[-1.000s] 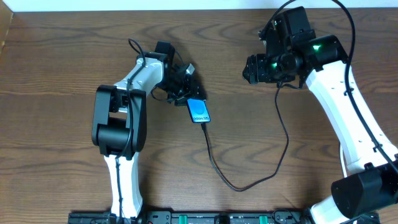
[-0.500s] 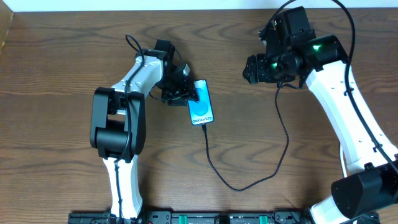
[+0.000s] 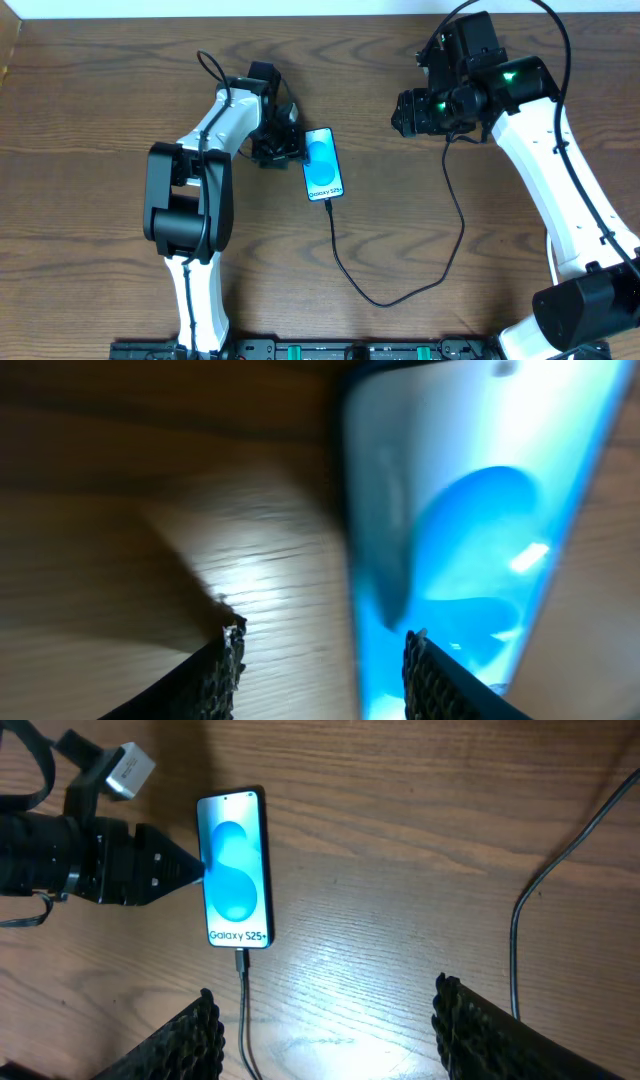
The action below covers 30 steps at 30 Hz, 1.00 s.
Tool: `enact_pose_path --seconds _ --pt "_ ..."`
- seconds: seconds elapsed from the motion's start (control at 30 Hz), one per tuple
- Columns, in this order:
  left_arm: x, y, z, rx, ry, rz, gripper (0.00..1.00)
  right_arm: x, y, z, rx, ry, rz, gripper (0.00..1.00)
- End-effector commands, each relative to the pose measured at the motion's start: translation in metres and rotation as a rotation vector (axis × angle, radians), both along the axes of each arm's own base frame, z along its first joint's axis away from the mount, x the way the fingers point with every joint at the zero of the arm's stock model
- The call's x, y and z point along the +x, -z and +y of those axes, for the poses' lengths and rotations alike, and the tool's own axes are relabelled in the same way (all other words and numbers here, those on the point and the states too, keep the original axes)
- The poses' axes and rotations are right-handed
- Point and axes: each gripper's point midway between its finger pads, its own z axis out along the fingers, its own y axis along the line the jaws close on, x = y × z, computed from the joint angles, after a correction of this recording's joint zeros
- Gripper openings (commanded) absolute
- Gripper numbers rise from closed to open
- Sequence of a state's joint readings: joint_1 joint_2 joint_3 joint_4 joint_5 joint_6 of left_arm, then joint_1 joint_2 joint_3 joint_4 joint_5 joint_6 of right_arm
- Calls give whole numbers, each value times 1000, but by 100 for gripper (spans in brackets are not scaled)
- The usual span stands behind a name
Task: Plug charger to phone and switch on socket
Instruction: 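Open the left gripper and raise it away from the phone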
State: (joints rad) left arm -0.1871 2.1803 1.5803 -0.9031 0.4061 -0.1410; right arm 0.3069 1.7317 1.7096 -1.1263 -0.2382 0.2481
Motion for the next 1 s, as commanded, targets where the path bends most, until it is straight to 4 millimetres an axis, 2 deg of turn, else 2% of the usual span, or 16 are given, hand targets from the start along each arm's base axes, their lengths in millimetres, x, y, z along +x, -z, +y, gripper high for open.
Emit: enact_pose_path --seconds 0.0,0.23,0.37,0.4,0.5,0.77,0.83,0.97 --pt "-4 17 42 217 1 12 56 0 1 -3 -10 -10 -4 67" --pt "11 -34 49 207 -31 -118 56 -1 1 -3 -13 -14 -3 67" --pt "16 -72 50 192 -47 -211 57 -2 2 -4 -16 -19 -1 67" --pt "17 -88 50 185 -51 -251 57 -2 2 -4 -16 -19 -1 67" --pt "17 -119 50 171 -59 -327 57 -2 2 -3 -16 -19 -1 67" --pt "6 -196 52 136 -81 -519 58 -2 2 -3 -22 -36 -8 68" --pt "1 -210 52 130 -85 -553 63 -2 2 -3 -22 -36 -8 68" --pt "-12 -235 54 120 -92 -604 64 -1 2 -3 -21 -36 -8 68"
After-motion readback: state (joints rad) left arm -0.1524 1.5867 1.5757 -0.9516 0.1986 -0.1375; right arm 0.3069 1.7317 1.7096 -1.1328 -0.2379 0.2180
